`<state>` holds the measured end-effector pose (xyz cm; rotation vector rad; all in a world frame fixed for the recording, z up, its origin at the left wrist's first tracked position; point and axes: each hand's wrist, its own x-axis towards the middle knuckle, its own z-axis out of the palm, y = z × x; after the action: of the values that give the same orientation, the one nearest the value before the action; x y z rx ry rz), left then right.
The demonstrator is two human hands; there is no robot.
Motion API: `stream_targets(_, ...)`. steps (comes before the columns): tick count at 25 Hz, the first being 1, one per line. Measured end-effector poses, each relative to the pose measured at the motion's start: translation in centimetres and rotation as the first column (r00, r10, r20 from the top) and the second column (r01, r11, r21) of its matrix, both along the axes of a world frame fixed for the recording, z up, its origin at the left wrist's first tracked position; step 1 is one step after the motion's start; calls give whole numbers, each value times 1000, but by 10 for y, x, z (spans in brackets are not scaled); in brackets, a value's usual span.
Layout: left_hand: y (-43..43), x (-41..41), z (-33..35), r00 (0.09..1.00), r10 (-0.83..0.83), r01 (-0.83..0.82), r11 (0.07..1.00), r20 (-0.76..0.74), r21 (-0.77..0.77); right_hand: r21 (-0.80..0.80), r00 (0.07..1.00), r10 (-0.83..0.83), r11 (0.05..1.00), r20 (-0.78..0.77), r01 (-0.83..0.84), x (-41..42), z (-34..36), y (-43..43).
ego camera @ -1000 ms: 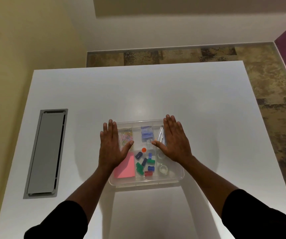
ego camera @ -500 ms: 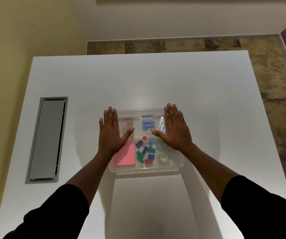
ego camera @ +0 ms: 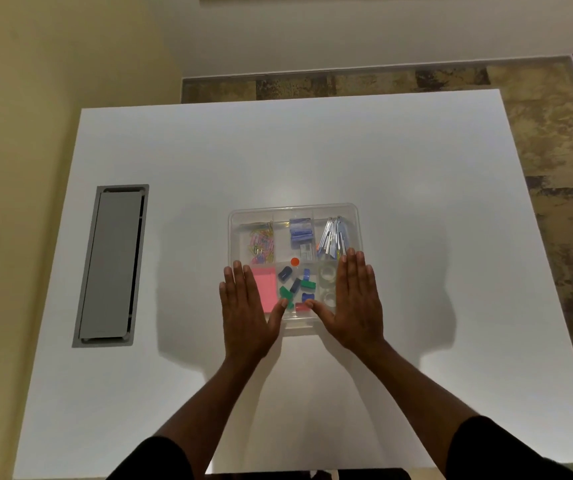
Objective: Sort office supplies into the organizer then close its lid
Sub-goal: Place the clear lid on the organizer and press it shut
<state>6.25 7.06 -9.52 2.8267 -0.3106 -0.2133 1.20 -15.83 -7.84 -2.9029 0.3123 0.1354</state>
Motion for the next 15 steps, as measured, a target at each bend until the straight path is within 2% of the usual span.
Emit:
stream_targets(5,3,-3,-9,997,-25,24,1000,71,19,-3,998,-11,1000,64,11,-1,-5,-1)
stream_targets(9,2,0,-1,998,-51,50,997,26,63,-21,1000,6,1000,30,-5,0,-1,1)
stream_targets(12,6,5,21,993,-119,119,991,-13,56,-5,999,11,1000,-45,-11,3,14,-1)
stream_targets(15,7,23,55,972,-226,223,974,63,46,-8,996,86,996,-4,-86,17,40,-16)
